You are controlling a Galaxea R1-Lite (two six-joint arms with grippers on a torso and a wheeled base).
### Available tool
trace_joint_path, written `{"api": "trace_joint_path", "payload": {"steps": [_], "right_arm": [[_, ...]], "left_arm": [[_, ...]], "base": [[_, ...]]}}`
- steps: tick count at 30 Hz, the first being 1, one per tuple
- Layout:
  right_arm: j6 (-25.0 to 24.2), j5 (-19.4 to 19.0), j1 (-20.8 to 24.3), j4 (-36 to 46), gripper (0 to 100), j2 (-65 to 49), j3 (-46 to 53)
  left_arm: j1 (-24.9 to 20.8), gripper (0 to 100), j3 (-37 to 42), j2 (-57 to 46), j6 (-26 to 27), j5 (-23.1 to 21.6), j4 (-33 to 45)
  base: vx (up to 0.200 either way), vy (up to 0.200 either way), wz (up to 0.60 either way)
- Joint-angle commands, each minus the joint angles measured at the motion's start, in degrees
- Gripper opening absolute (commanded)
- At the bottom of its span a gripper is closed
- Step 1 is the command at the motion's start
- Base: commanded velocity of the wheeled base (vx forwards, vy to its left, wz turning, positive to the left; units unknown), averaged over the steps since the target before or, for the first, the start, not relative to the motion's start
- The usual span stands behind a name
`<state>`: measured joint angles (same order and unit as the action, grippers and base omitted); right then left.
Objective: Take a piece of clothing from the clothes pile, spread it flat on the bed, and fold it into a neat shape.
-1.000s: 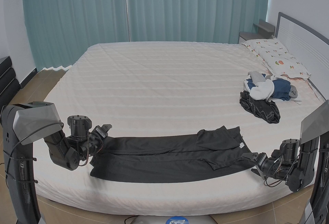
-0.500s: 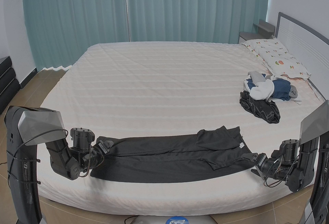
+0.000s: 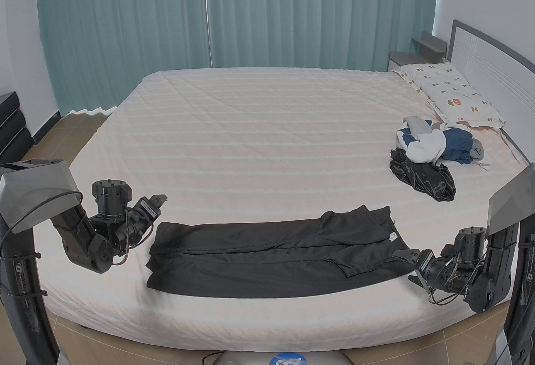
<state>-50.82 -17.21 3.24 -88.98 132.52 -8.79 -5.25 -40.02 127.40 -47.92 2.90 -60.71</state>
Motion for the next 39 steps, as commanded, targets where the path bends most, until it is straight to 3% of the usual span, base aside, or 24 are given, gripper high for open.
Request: {"api": "trace_joint_path", "payload": {"steps": [1, 8, 16, 32, 33, 39], "right_arm": [[0.02, -0.01, 0.10, -0.67, 100, 0.02, 0.00], [0.02, -0.01, 0.10, -0.58, 100, 0.28, -0.09], [0.11, -0.01, 0.10, -0.67, 100, 0.98, -0.26], [0.11, -0.01, 0.19, -0.67, 100, 1.07, -0.26], [0.11, -0.01, 0.19, -0.67, 100, 1.07, -0.26], [0.11, -0.01, 0.27, -0.67, 100, 1.07, -0.26]], "left_arm": [[1.12, 100, -6.30, 2.32, 0.37, -0.35, 1.30], [1.47, 100, -10.34, 7.60, 3.01, -7.30, 6.30], [1.91, 100, -11.04, 11.20, 6.88, -7.30, 6.22], [2.53, 100, -11.31, 12.34, 8.02, -6.94, 6.48], [2.53, 0, -11.39, 12.43, 8.02, -6.94, 6.48], [2.97, 0, -11.48, 12.61, 7.84, -5.89, 6.30]], "base": [[0.000, 0.000, 0.00], [0.000, 0.000, 0.00], [0.000, 0.000, 0.00], [0.000, 0.000, 0.00], [0.000, 0.000, 0.00], [0.000, 0.000, 0.00]]}}
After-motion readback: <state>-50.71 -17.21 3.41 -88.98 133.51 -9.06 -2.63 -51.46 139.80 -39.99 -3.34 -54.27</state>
